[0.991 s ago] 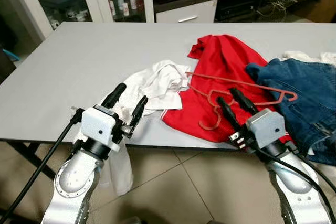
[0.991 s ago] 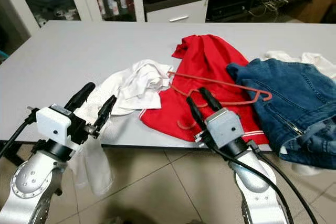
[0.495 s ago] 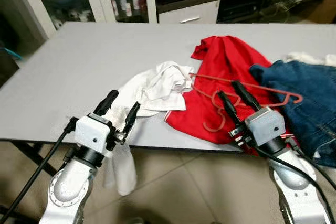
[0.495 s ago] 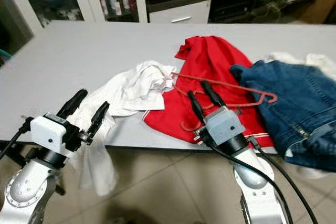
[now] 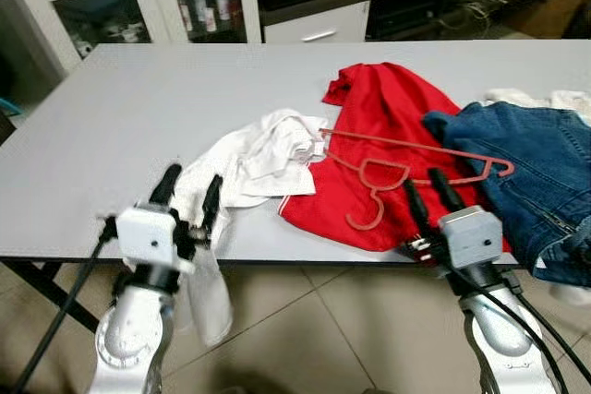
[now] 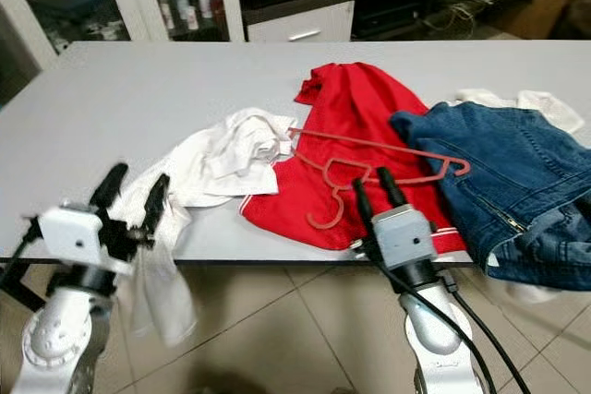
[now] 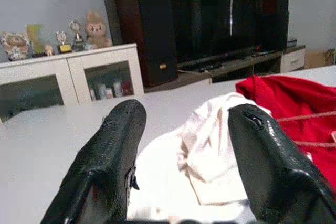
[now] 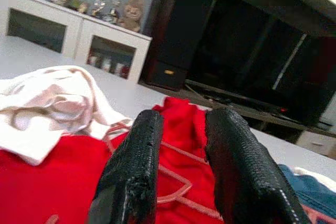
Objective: Hang hanger
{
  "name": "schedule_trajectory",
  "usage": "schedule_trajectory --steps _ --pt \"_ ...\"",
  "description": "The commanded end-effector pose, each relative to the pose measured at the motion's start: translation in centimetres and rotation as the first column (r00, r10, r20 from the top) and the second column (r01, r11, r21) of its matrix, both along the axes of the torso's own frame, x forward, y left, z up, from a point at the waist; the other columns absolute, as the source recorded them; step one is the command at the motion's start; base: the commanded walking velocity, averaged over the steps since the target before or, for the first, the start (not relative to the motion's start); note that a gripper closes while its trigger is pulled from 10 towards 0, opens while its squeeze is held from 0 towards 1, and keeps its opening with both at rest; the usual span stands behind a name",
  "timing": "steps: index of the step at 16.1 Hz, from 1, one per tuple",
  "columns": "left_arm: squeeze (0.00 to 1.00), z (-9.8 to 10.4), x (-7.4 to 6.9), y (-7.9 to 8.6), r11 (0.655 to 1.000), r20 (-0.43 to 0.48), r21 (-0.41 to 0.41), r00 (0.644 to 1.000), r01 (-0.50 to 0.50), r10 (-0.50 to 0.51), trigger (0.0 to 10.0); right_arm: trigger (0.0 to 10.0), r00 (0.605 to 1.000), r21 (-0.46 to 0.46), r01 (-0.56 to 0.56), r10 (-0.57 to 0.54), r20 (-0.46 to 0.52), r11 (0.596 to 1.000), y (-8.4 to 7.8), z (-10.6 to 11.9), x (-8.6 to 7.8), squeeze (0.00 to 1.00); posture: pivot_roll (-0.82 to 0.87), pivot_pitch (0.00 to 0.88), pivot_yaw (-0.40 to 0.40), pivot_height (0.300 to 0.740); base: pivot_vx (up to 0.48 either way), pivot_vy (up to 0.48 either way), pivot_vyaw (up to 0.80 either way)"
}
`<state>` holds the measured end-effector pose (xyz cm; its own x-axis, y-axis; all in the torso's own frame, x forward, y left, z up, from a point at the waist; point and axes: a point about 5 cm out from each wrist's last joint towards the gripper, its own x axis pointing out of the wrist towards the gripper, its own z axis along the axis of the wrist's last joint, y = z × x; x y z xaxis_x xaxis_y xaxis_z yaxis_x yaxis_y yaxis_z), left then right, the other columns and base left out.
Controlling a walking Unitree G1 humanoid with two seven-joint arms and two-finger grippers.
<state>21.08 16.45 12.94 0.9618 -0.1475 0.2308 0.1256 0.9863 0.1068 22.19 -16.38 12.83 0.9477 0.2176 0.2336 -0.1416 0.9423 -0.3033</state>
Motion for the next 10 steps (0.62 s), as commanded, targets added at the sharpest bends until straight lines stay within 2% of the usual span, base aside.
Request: schedule_trajectory --steps 1,3,4,7,9,10 --pt "0.0 -0.2 -0.1 -0.3 1.0 0.004 0.008 1.0 0.006 -0.006 10.0 10.0 1.0 0.028 0.007 -0.007 0.0 1.0 0.2 -0.1 0.2 0.0 -0.05 0.0 0.075 0.74 0.0 0.0 0.0" --pt "0.0 0.0 -0.1 -0.4 1.0 0.01 0.015 1.0 0.02 -0.02 10.0 10.0 1.0 0.048 -0.012 0.012 0.004 0.999 0.5 0.1 0.4 0.0 -0.03 0.0 0.078 0.74 0.0 0.0 0.0" --pt "0.0 -0.2 -0.2 -0.7 0.998 0.005 0.042 0.998 0.056 -0.056 10.0 10.0 0.999 0.029 -0.052 0.052 0.006 0.998 0.8 -0.1 0.6 0.0 -0.02 0.0 0.086 0.74 0.0 0.0 0.0" --pt "0.0 -0.3 -0.3 -1.1 0.982 0.006 0.107 0.987 0.156 -0.158 10.0 10.0 0.986 -0.065 -0.158 0.161 0.033 0.985 0.9 0.2 1.3 0.0 -0.02 0.0 0.085 0.74 0.0 0.0 0.0" --pt "0.0 -0.4 0.1 -0.5 0.975 0.009 0.141 0.984 0.172 -0.175 10.0 10.0 0.981 -0.147 -0.157 0.172 0.088 0.976 0.3 1.2 2.2 0.0 -0.03 0.0 0.087 0.74 0.0 0.0 0.0" --pt "0.0 -0.1 0.5 -0.5 0.977 0.029 0.147 0.987 0.154 -0.159 10.0 10.0 0.982 -0.187 -0.114 0.14 0.128 0.976 -0.2 1.9 3.1 0.0 -0.02 0.0 0.075 0.74 0.0 0.0 0.0"
